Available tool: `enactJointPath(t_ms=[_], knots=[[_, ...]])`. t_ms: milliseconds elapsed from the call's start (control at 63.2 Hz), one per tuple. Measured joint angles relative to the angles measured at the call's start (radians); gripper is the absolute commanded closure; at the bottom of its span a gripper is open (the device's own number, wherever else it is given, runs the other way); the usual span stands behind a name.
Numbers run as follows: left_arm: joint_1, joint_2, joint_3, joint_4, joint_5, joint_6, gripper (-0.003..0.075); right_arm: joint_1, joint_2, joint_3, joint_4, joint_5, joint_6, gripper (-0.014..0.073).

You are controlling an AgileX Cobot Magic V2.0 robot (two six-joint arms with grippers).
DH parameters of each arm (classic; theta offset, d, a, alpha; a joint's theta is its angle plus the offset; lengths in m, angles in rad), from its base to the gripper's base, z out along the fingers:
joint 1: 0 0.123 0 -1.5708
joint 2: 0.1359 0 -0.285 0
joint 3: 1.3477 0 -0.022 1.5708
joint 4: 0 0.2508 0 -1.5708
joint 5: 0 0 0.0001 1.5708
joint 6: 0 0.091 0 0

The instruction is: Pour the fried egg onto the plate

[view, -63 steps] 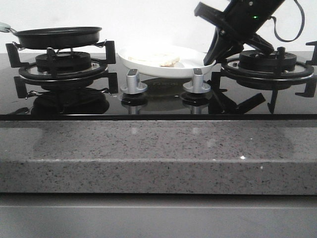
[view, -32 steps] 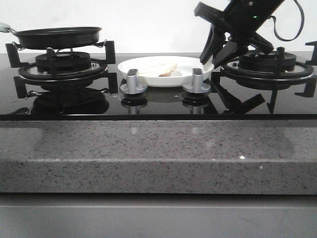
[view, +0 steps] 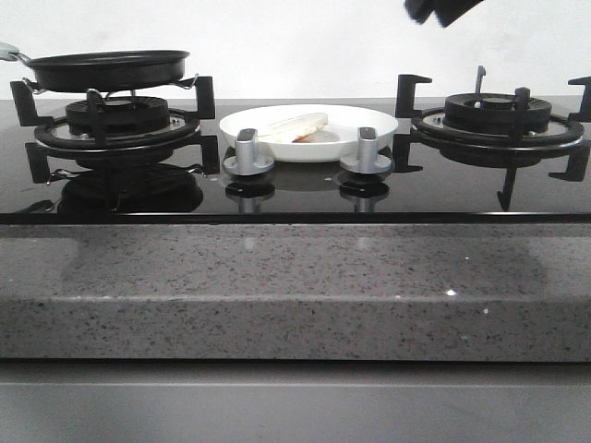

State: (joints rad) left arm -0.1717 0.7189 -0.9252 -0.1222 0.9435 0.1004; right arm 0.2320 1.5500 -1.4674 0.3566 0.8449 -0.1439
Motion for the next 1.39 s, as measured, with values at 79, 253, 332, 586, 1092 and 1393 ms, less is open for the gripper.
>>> enactJointPath(t_ms=[79, 253, 332, 586, 1092, 1393], knots=[[0.000, 0.000, 0.000, 0.000, 0.000, 0.000, 0.0261, 0.000, -0.110, 0.092, -0.004, -0.004, 0.000, 0.0321], [0.000, 0.000, 0.000, 0.000, 0.000, 0.000, 0.0261, 0.000, -0.336, 0.288, -0.013, -0.004, 0.000, 0.0321], [0.000, 0.000, 0.000, 0.000, 0.002, 0.000, 0.0261, 0.000, -0.422, 0.355, -0.013, -0.004, 0.000, 0.0321], [0.000, 0.000, 0.000, 0.000, 0.002, 0.000, 0.0261, 0.000, -0.677, 0.562, -0.013, 0.020, 0.000, 0.0321], [0.000, 0.000, 0.000, -0.012, 0.004, 0.000, 0.0475, 0.000, -0.899, 0.716, -0.017, 0.059, 0.000, 0.0546], [0.000, 0.000, 0.000, -0.015, 0.004, 0.000, 0.0741, 0.000, -0.899, 0.722, -0.017, 0.061, 0.000, 0.0712]])
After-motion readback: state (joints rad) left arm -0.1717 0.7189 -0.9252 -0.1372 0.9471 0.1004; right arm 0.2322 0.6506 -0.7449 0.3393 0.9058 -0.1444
